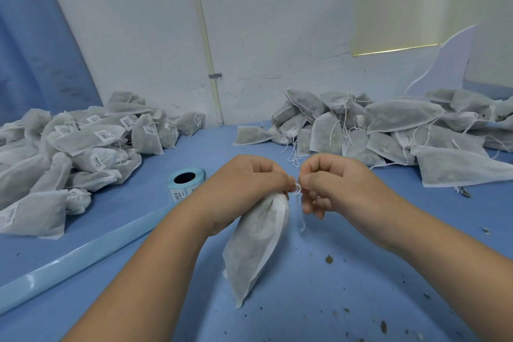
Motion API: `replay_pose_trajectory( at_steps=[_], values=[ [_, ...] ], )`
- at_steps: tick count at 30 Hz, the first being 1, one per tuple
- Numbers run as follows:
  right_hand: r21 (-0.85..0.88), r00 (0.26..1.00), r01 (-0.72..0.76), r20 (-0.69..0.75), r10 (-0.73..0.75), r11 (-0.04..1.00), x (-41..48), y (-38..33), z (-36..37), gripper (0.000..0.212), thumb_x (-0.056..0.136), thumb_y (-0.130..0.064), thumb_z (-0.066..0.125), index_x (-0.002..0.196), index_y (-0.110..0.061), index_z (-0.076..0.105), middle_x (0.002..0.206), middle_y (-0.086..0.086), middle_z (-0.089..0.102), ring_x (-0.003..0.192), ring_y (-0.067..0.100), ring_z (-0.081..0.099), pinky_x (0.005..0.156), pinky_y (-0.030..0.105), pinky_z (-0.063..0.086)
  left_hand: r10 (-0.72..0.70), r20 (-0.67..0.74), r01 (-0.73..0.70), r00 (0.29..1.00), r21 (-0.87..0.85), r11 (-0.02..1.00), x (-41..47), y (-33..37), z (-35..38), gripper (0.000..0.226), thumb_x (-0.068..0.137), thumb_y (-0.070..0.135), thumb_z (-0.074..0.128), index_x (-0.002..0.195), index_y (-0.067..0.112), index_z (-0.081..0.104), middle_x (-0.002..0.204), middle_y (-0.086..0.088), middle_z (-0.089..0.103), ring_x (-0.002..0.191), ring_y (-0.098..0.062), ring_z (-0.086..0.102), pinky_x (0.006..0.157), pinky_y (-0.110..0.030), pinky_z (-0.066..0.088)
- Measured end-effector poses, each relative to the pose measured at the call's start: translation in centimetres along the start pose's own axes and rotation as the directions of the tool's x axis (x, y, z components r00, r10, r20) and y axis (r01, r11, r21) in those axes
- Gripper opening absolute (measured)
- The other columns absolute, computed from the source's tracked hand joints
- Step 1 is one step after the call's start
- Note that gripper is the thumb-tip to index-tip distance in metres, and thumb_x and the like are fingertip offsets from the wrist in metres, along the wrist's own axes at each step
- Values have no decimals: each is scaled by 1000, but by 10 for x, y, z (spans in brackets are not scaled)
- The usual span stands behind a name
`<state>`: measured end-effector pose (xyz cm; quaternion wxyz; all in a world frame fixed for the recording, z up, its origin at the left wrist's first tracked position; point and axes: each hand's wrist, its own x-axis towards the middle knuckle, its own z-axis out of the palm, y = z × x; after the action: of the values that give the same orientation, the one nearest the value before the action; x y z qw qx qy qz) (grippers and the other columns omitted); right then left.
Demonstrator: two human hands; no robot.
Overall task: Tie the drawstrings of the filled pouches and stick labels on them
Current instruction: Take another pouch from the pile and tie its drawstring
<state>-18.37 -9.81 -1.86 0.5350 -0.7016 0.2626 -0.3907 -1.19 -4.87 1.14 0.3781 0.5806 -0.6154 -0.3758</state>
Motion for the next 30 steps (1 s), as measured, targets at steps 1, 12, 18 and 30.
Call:
replay_pose_trajectory(
  at_steps=[1, 12, 18, 30],
  values=[
    [30, 1000, 5, -13, -4, 1000, 1, 1, 0, 4, 71, -21, 63, 73, -18, 61, 64, -3, 65, 60, 16, 62, 53, 25, 46, 4, -1, -4, 1000, 5, 1000, 0, 0, 0, 27, 68, 34, 69, 74, 9, 70, 68, 3, 64, 61, -10, 53, 66, -27, 40],
    [-328, 959, 93, -226, -174, 940, -4, 3, 11, 18, 74, -5, 64, 76, -23, 67, 55, -15, 57, 48, 1, 48, 48, 12, 38, 33, -74, -22, 997, 147, 989, -1, 1, 7, 18, 85, 30, 68, 70, 20, 69, 70, -1, 57, 66, -13, 50, 67, -33, 39],
    [-263, 954, 50, -273, -124, 964, -6, -2, 14, 13, 77, -11, 66, 79, -24, 68, 68, -5, 70, 69, 19, 68, 64, 33, 54, 56, -132, -41, 990, 111, 993, 0, 3, 8, 21, 87, 24, 66, 76, 6, 63, 72, -5, 58, 68, -16, 51, 68, -35, 40],
    [-351, 941, 14, -313, -131, 936, -6, -2, 15, 20, 79, -7, 66, 74, -26, 71, 64, -6, 68, 58, 11, 61, 53, 16, 45, 89, -180, -55, 980, 186, 981, 1, 2, 13, 19, 87, 28, 66, 73, 14, 66, 85, -8, 71, 80, -23, 65, 68, -25, 44]
  ],
)
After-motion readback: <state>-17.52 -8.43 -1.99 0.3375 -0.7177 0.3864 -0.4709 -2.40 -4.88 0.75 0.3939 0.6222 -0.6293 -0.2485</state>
